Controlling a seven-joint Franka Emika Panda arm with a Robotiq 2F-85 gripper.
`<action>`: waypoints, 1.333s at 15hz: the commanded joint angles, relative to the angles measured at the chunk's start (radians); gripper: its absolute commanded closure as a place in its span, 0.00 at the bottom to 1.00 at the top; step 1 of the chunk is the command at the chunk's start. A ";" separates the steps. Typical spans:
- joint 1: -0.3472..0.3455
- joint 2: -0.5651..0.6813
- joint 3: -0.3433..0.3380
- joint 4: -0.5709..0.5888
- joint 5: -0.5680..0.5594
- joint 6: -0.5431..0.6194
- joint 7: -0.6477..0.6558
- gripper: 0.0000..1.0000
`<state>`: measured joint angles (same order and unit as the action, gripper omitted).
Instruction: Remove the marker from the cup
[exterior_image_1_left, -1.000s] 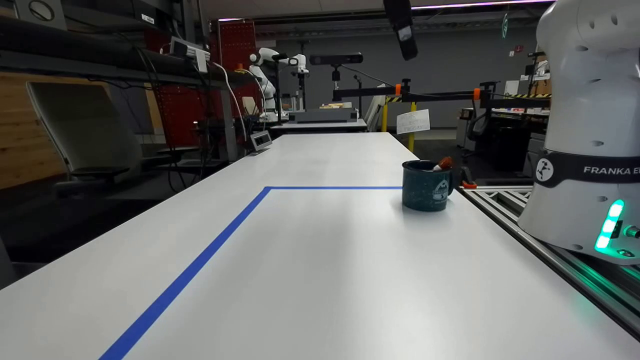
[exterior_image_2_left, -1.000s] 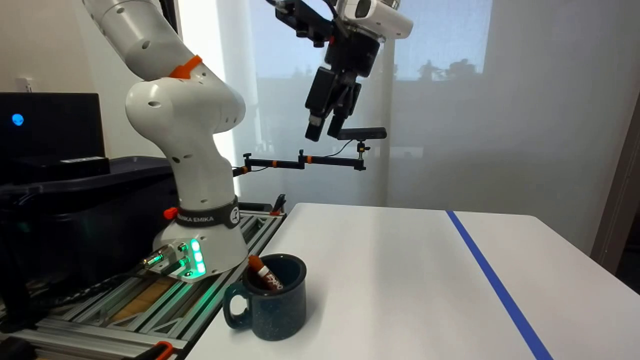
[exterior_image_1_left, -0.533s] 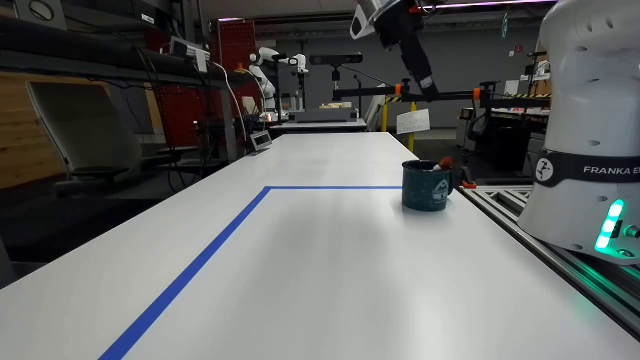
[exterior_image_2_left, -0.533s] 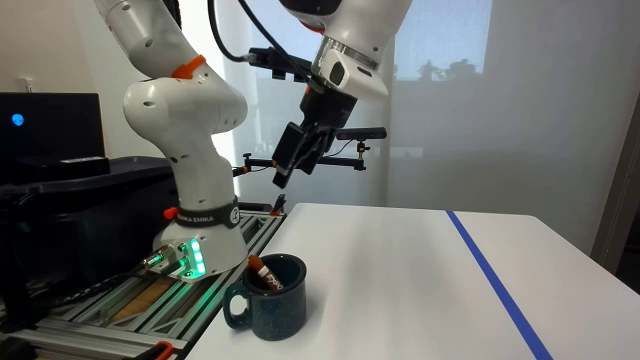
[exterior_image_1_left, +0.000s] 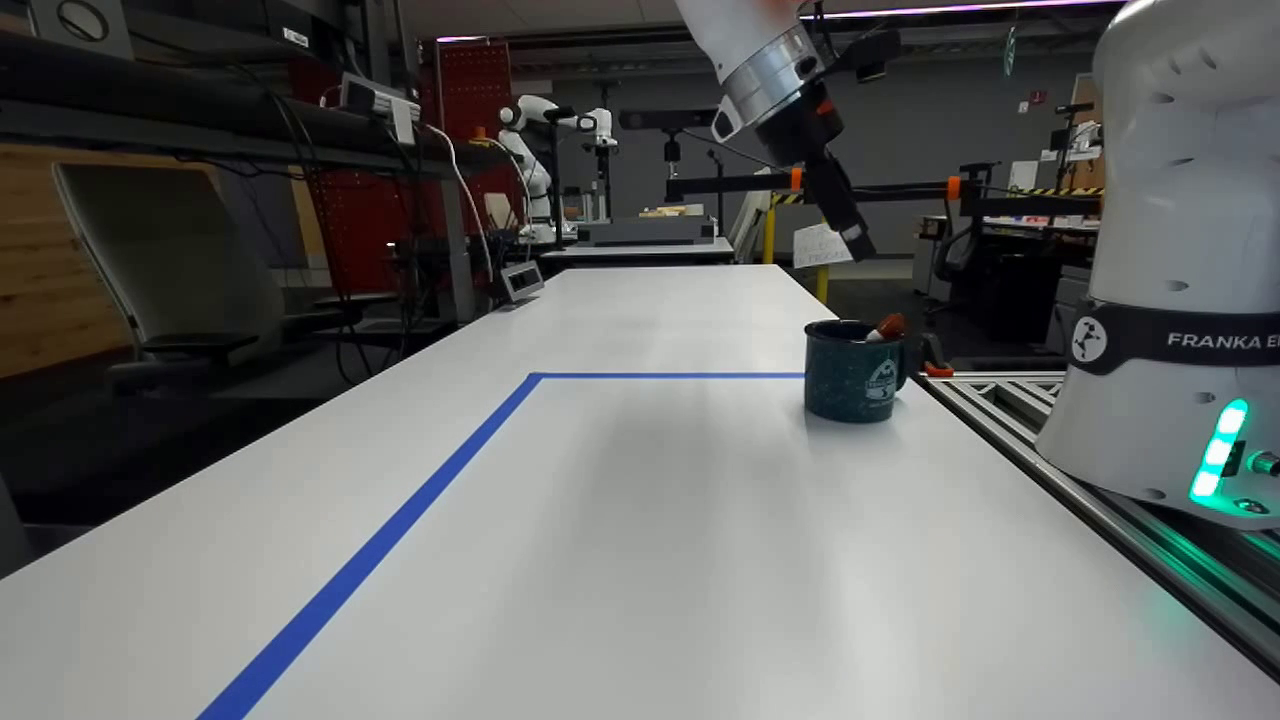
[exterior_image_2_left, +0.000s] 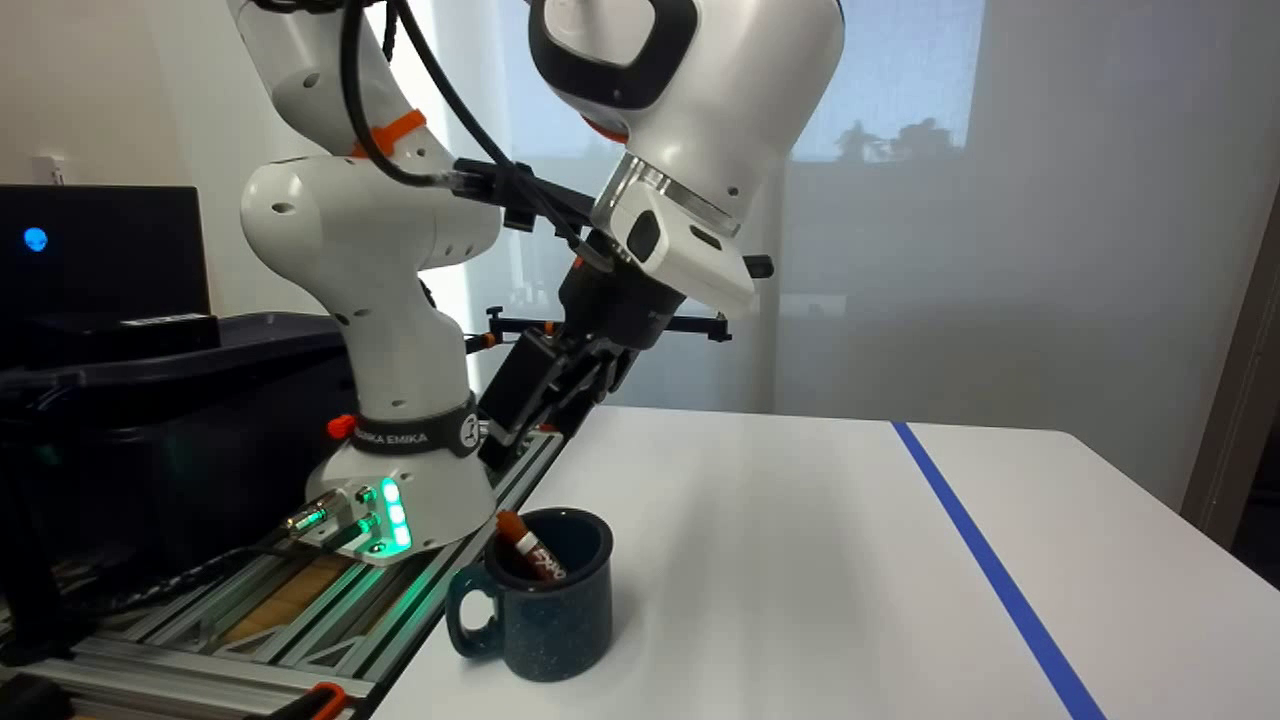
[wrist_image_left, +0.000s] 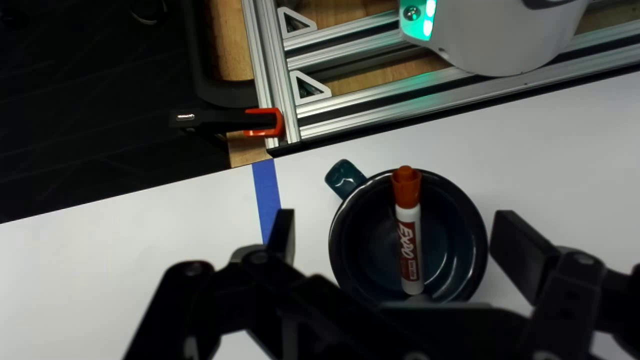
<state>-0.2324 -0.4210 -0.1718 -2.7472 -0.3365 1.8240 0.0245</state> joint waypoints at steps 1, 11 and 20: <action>0.002 0.057 -0.001 0.002 -0.017 0.044 -0.004 0.00; 0.020 0.091 0.007 0.015 0.026 0.040 -0.007 0.00; 0.023 0.188 -0.003 0.010 0.017 0.122 -0.046 0.00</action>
<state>-0.2174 -0.2794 -0.1649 -2.7432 -0.3291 1.9019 0.0026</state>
